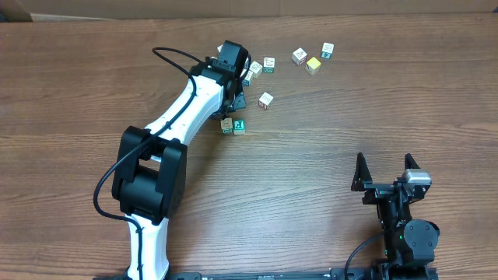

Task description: Form a horizontal line

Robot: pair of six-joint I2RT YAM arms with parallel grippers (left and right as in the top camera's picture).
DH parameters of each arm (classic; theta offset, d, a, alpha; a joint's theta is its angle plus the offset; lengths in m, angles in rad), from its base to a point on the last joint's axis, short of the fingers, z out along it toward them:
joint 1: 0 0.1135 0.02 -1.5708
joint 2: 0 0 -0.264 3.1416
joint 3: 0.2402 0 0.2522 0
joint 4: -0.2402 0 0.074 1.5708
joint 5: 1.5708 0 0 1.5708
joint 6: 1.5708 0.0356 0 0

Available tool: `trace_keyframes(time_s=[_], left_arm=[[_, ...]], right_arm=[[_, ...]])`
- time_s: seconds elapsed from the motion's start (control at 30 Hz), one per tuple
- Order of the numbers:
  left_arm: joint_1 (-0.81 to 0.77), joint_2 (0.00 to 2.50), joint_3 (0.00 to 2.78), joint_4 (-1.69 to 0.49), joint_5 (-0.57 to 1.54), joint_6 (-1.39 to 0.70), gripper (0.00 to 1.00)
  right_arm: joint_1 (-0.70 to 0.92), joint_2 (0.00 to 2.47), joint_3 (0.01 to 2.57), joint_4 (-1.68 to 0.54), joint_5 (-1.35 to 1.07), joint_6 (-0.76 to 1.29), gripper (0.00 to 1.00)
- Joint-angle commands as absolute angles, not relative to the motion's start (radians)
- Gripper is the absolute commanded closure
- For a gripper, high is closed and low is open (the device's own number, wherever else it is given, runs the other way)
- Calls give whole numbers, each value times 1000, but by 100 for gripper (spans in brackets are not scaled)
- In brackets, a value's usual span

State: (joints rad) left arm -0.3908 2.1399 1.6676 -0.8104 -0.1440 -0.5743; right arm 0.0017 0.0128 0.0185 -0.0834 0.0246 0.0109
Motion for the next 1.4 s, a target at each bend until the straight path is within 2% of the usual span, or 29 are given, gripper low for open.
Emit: trace_keyframes(time_s=[0.0, 1.37], left_arm=[[-392, 2126, 1649, -816, -163, -590, 96], [-393, 2126, 1599, -824, -102, -572, 96]], right_arm=[[7, 3, 8, -82, 20, 6, 0], [7, 3, 8, -82, 20, 6, 0]])
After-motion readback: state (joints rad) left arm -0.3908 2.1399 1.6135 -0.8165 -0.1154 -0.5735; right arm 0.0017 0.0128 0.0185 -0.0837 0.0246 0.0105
